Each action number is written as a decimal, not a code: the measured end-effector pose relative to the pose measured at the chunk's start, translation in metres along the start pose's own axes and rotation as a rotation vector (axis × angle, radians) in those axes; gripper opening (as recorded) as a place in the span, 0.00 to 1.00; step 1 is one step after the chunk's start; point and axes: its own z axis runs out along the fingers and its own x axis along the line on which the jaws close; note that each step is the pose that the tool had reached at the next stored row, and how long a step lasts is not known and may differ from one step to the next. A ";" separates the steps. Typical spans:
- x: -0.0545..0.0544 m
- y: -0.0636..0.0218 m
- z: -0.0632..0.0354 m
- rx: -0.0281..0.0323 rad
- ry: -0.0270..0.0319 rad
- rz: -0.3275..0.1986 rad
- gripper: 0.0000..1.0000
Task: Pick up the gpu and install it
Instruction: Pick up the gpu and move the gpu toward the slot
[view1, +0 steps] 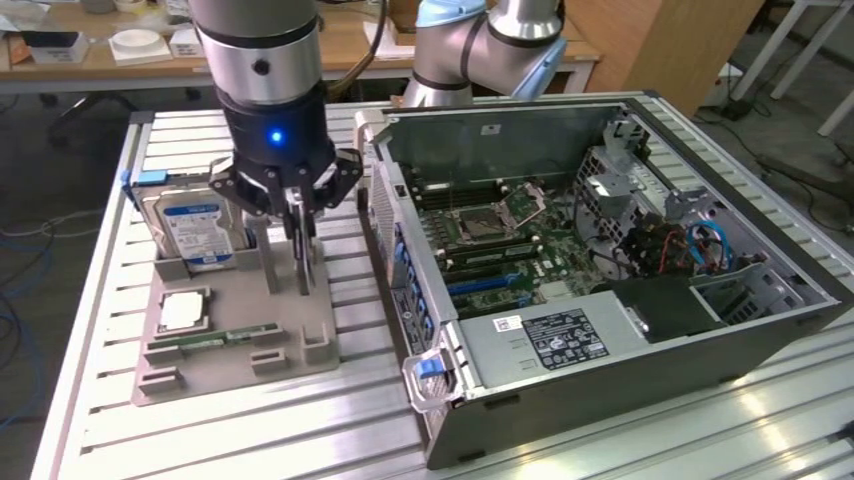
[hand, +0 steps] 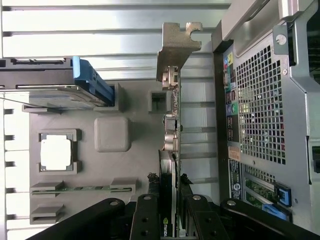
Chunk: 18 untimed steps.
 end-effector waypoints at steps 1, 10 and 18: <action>0.000 0.0001 -0.0014 -0.0002 -0.0001 0.000 0.26; 0.000 0.0013 -0.0131 -0.0025 0.0001 0.000 0.26; -0.001 0.0025 -0.0246 -0.0048 0.0003 0.000 0.26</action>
